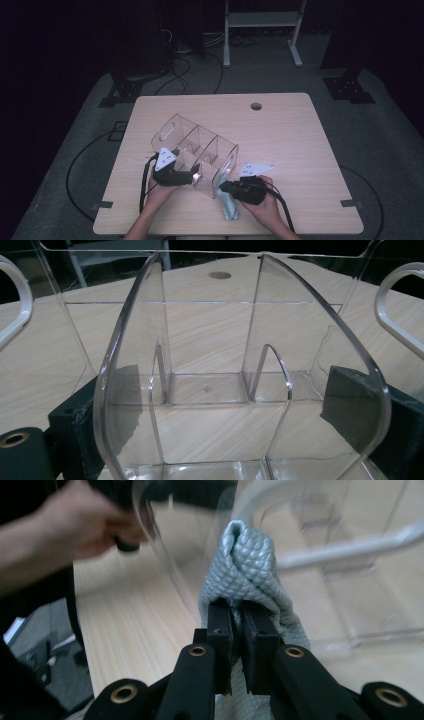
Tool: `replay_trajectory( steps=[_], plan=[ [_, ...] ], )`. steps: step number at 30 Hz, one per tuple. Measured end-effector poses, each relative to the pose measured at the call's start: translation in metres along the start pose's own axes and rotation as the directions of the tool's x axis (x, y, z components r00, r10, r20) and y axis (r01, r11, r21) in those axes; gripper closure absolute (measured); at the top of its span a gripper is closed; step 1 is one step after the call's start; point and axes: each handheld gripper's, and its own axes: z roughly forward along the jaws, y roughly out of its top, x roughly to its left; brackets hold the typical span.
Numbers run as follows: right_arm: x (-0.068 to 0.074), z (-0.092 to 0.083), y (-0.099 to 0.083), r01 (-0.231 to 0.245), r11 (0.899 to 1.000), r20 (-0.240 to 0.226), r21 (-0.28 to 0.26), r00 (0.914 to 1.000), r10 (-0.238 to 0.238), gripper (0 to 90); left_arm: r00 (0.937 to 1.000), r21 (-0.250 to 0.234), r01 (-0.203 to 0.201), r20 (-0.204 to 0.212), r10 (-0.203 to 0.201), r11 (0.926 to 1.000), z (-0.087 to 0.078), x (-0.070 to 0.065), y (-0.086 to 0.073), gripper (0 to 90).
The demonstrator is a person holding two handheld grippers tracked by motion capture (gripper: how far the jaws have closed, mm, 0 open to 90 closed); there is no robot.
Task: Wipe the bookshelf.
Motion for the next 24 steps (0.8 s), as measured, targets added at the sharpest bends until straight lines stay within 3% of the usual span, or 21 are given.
replay_trajectory(
  steps=[4, 9, 11, 14, 17, 24],
  plan=[
    [0.007, -0.011, 0.006, 0.018, 0.998, -0.008, -0.053, 0.9998, -0.019, 83.0, 1.0, 0.0, 0.0, -0.002, 0.0, 1.0, 0.002, -0.002, 0.001, 4.6],
    [0.023, -0.008, 0.005, 0.05, 0.998, -0.05, -0.041, 0.9974, -0.052, 83.1, 1.0, 0.003, -0.005, 0.002, 0.005, 1.0, 0.001, -0.002, 0.001, 5.0],
    [0.022, -0.009, 0.007, 0.064, 0.997, -0.037, -0.04, 0.9972, -0.065, 83.1, 1.0, 0.003, -0.004, 0.006, 0.004, 1.0, 0.001, -0.001, 0.001, 5.0],
    [0.012, -0.013, 0.009, 0.045, 0.997, -0.002, -0.057, 0.999, -0.045, 83.1, 1.0, 0.002, -0.001, 0.001, 0.001, 1.0, 0.002, -0.002, 0.0, 5.0],
    [-0.001, -0.014, 0.007, -0.003, 0.998, 0.009, -0.068, 1.0, 0.003, 83.1, 1.0, -0.003, 0.0, -0.002, 0.0, 1.0, 0.004, -0.003, 0.001, 4.5],
    [0.012, -0.008, 0.001, 0.01, 0.999, -0.004, -0.034, 0.9999, -0.011, 83.1, 0.9999, 0.001, -0.001, -0.015, 0.001, 1.0, 0.004, -0.003, 0.0, 4.8]
  ],
)
